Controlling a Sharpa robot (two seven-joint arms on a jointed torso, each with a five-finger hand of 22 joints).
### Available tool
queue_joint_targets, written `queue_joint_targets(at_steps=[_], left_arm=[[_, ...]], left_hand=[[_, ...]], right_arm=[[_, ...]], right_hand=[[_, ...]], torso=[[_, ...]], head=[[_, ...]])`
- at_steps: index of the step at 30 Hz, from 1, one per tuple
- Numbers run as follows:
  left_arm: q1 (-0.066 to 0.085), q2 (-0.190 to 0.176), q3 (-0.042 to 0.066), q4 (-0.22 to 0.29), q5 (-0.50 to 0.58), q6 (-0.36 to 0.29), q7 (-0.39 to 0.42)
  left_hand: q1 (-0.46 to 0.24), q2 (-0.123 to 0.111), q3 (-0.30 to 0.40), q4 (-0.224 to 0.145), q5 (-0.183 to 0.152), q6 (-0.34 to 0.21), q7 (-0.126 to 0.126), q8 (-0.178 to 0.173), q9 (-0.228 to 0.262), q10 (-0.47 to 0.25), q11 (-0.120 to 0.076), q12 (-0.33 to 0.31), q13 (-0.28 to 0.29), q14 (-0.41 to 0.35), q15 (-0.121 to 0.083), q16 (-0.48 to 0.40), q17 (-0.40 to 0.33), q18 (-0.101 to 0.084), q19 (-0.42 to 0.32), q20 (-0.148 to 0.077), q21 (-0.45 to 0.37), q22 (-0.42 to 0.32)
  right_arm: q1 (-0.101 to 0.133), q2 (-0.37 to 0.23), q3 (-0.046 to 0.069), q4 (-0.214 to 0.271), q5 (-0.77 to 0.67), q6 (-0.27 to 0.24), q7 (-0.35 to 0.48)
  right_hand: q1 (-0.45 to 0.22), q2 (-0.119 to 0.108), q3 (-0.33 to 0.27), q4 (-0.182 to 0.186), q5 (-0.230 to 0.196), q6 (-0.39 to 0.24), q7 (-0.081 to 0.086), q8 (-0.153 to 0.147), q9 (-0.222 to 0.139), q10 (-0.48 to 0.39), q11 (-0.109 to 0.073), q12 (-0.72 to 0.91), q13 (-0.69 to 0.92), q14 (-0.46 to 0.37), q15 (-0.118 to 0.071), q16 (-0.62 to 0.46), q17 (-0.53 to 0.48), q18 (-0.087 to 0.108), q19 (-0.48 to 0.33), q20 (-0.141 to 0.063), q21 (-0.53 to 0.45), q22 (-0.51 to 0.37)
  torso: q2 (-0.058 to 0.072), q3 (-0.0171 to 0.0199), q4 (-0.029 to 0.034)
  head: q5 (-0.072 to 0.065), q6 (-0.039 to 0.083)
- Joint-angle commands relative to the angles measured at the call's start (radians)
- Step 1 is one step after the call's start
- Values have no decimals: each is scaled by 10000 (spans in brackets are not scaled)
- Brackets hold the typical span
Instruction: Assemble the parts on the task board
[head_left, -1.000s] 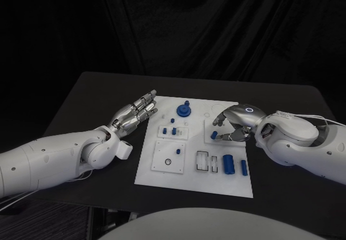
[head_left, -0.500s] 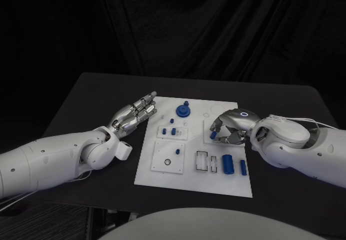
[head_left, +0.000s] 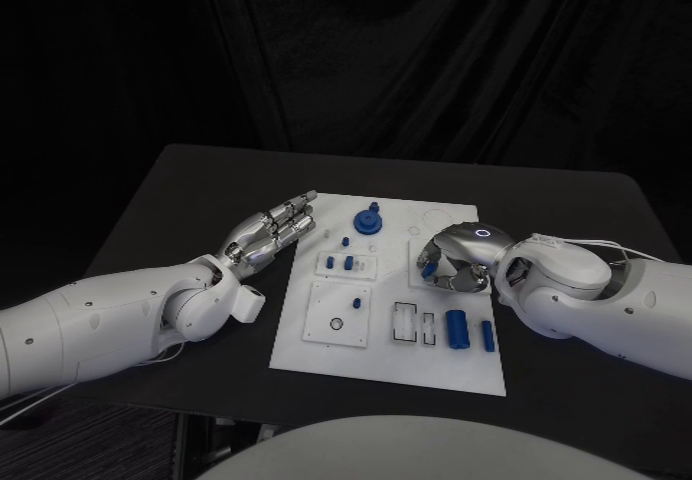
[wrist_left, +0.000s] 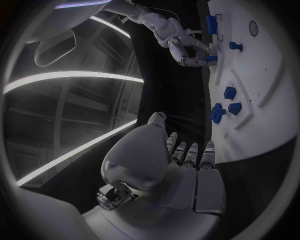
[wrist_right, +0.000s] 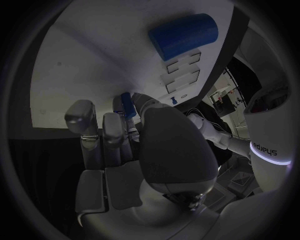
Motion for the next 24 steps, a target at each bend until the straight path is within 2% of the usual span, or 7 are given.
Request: queue_joint_targets(at_steps=[1, 5, 13, 16, 18, 24], left_arm=[[-28, 14, 9, 13, -24, 161, 558], [-44, 17, 9, 4, -24, 172, 527], [-74, 26, 9, -22, -24, 251, 430], [-86, 25, 9, -21, -24, 266, 409], [-91, 22, 9, -20, -24, 262, 399], [-102, 20, 9, -22, -24, 259, 365]], left_hand=[[102, 16, -6, -83, 64, 82, 26, 69, 12, 6, 83, -39, 8, -5, 111, -37, -16, 84, -15, 78, -33, -1], [114, 39, 19, -105, 89, 142, 70, 81, 19, 12, 93, -38, 10, -5, 150, -37, -16, 81, -12, 90, -32, 2], [141, 52, 61, -173, 121, 211, 174, 94, 24, 18, 116, -36, 12, -5, 265, -37, -16, 59, -8, 133, -30, 4], [143, 56, 67, -182, 125, 241, 193, 100, 28, 20, 118, -36, 12, -5, 283, -37, -16, 53, -8, 142, -30, 4], [143, 71, 85, -201, 127, 292, 266, 111, 34, 24, 106, -35, 13, -5, 296, -37, -16, 44, -6, 153, -29, 5], [144, 85, 96, -206, 134, 311, 293, 115, 37, 34, 111, -32, 16, -5, 292, -37, -16, 42, -4, 155, -27, 7]], right_arm=[[-28, -7, 6, 0, 109, -103, 134], [-29, -15, 7, 5, 124, -312, 152], [-30, 3, 9, 58, 133, -560, 125], [-28, -64, 13, 184, 134, -631, 65], [-15, -132, 17, 305, 134, -726, 26], [242, -323, 30, 687, 135, -965, -47]], right_hand=[[125, -25, 142, -3, 162, 180, -15, 65, 33, 289, -54, -41, -3, 1, -107, 43, 34, 88, 27, -106, 99, 1183], [134, -48, 237, -19, 67, 200, -19, 48, 38, 547, -110, -34, 25, 29, -152, 70, 61, 79, 55, -151, 169, 1198], [408, 41, 395, -377, -108, 1216, -176, 623, 464, 848, -162, -120, 118, 110, -212, 135, 132, 54, 122, -214, 315, 1225], [475, 70, 396, -477, -100, 1328, -211, 733, 562, 879, -194, -132, 138, 113, -231, 128, 127, 55, 125, -235, 320, 1225], [519, 90, 398, -540, -96, 1362, -224, 786, 621, 907, -209, -135, 154, 126, -244, 145, 147, 49, 138, -248, 364, 1235], [571, 126, 366, -671, -117, 1486, -276, 961, 811, 981, -251, -158, 190, 165, -283, 172, 180, 35, 172, -284, 456, 1253]], torso=[[12, 16, 0], [12, 12, -4], [14, 8, -16], [8, 3, -4], [4, 14, -12], [-6, 25, -5]], head=[[3, -2], [29, -2], [59, -2], [60, -2], [83, -2], [97, -2]])
